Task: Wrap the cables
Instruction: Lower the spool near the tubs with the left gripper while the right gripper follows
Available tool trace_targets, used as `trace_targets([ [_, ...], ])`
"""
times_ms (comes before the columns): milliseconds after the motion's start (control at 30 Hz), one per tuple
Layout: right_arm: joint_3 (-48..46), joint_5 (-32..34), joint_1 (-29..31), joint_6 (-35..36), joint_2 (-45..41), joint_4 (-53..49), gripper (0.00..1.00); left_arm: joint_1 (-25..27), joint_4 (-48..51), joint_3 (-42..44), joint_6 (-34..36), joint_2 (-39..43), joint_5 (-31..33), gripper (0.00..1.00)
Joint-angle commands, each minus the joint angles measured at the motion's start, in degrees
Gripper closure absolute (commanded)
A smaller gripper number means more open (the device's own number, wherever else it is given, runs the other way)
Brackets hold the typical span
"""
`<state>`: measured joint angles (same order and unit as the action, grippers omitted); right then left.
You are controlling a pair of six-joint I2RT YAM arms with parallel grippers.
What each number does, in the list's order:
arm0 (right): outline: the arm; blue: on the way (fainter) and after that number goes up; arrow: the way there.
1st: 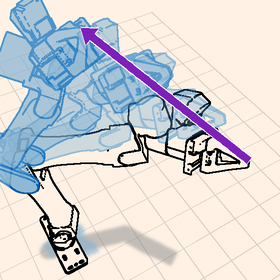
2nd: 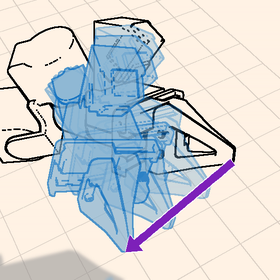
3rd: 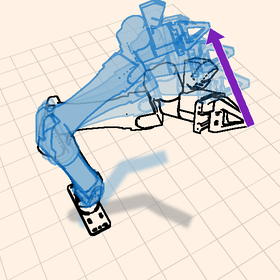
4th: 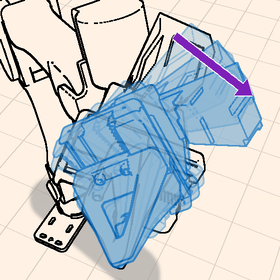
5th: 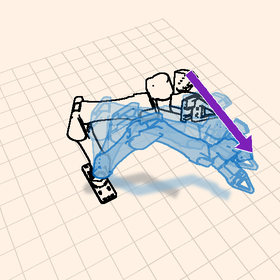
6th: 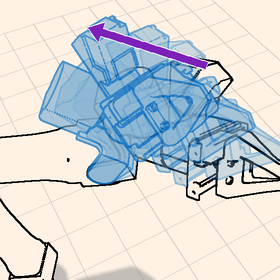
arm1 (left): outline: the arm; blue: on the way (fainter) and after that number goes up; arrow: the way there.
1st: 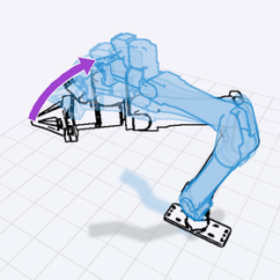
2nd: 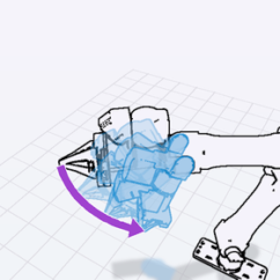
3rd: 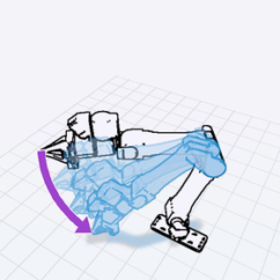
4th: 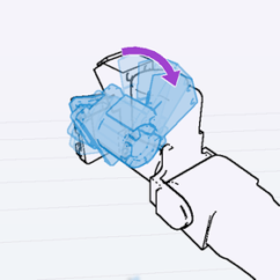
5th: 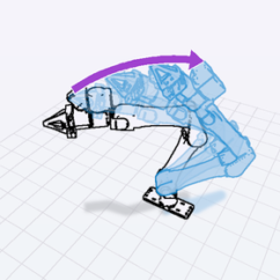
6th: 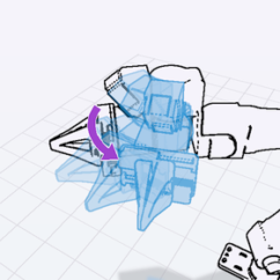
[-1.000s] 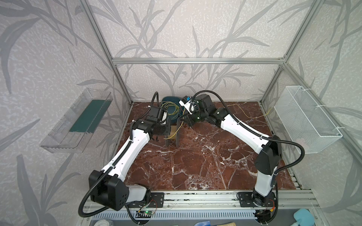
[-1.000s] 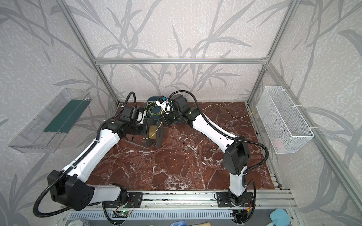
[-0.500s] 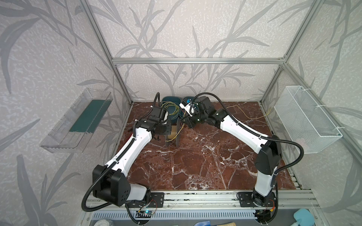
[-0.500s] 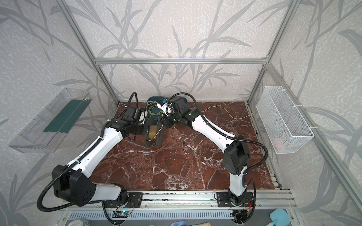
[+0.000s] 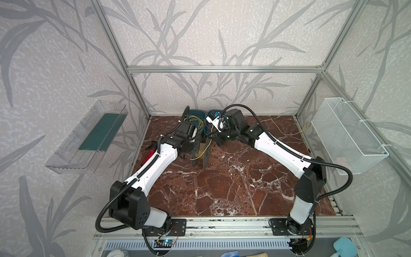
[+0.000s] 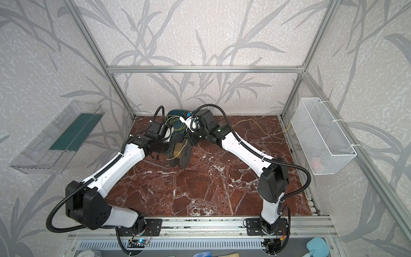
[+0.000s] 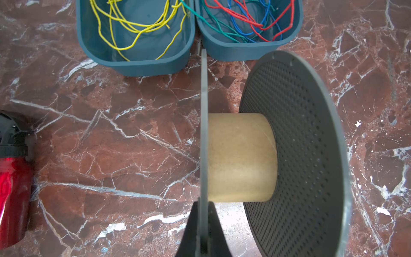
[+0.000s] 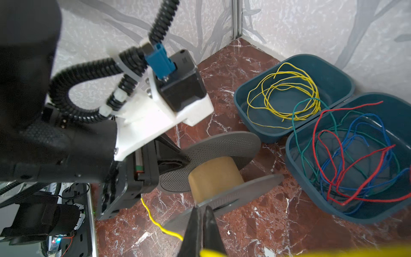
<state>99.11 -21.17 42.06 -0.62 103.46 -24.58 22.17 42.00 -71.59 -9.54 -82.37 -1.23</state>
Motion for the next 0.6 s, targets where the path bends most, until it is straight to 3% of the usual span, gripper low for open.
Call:
trace_targets([
  [0,-0.5,2.1,0.5,3.4,-3.1,-1.4,1.00,3.5,1.6,-2.4,2.4,-0.8,1.1,1.00],
  [167,0.1,6.0,0.4,7.1,-3.1,-3.9,1.00,8.3,3.9,-4.8,5.6,-3.0,4.5,1.00],
  [467,-0.7,10.1,-0.4,9.1,-2.5,-3.7,1.00,9.6,5.2,-5.9,6.3,-4.7,5.4,1.00],
  [567,-0.7,10.0,-1.1,8.8,-2.5,-3.2,1.00,10.0,5.9,-6.7,6.7,-5.1,5.4,0.96],
])
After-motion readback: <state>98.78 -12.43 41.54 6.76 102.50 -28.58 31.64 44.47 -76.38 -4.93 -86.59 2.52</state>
